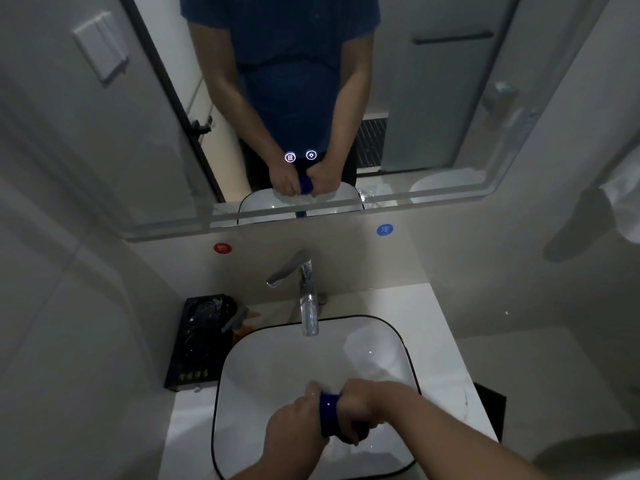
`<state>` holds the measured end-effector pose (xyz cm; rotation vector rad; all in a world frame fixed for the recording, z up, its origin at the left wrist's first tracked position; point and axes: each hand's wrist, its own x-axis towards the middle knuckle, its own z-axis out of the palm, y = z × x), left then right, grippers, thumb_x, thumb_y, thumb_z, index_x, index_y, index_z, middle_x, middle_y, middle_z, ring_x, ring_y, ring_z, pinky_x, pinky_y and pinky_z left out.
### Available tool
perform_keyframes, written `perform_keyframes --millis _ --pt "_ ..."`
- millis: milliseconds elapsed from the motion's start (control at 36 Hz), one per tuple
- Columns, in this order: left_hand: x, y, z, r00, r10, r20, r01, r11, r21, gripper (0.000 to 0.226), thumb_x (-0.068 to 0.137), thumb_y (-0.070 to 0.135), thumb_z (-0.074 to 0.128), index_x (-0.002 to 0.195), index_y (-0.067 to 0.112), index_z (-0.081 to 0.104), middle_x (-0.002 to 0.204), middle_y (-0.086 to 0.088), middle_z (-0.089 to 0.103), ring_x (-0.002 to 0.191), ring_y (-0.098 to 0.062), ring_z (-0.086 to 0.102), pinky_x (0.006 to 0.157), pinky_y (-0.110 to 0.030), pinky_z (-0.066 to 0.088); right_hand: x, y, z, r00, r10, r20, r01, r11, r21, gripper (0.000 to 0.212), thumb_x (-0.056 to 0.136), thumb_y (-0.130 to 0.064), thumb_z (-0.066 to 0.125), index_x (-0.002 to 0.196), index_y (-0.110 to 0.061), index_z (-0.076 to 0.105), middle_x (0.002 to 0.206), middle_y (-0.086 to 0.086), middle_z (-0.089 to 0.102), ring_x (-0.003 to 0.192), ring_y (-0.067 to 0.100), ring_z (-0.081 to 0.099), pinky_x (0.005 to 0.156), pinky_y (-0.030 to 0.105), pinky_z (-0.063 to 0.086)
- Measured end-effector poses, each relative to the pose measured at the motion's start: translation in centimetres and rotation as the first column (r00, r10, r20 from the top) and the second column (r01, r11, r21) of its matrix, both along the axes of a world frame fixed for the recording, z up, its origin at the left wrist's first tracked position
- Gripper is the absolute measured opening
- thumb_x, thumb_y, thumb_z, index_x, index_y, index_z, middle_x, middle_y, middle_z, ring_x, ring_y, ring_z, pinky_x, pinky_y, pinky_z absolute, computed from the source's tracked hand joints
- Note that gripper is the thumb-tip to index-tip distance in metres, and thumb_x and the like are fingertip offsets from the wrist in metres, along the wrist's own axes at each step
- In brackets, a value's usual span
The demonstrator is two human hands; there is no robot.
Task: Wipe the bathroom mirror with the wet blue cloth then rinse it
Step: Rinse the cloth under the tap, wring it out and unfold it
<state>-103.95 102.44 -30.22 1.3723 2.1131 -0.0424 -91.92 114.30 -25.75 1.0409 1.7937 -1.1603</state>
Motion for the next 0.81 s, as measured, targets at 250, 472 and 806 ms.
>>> perform_keyframes --millis 250,472,806 --pt "0.3 -1.0 1.3 0.966 0.089 0.243 -0.064 0.992 -0.110 0.072 0.085 0.029 0.064 0.152 0.039 0.041 0.123 0.006 0.072 0.102 -0.016 0.067 0.085 -0.027 0.053 0.8 -0.9 -2.4 1.000 -0.028 -0.008 0.028 0.999 0.025 0.074 0.079 -0.017 0.081 0.146 -0.018 0.049 0.136 0.018 0.064 0.098 0.027 0.065 0.080 0.037 0.057" --pt "-2.0 -0.3 3.0 0.132 0.796 0.591 -0.328 0.598 -0.732 0.057 0.079 -0.006 0.070 0.134 -0.002 0.055 0.103 -0.025 0.071 0.070 -0.033 0.071 0.062 -0.036 0.060 2.5 -3.6 -3.5 0.858 0.443 -0.260 -0.197 0.751 0.630 0.110 0.082 -0.038 0.073 0.168 -0.033 0.004 0.178 0.008 0.003 0.164 0.032 0.011 0.134 0.045 0.017" --pt "-1.2 0.1 4.6 0.670 0.465 0.579 -0.199 0.864 -0.463 0.043 0.079 0.016 0.082 0.118 0.013 0.066 0.094 -0.004 0.070 0.072 -0.013 0.067 0.073 -0.032 0.060 2.0 -1.3 -1.2 0.779 0.575 -0.250 -0.350 0.730 0.587 0.069 0.086 -0.023 0.075 0.146 -0.024 0.042 0.127 0.009 0.060 0.109 0.032 0.066 0.093 0.043 0.057"
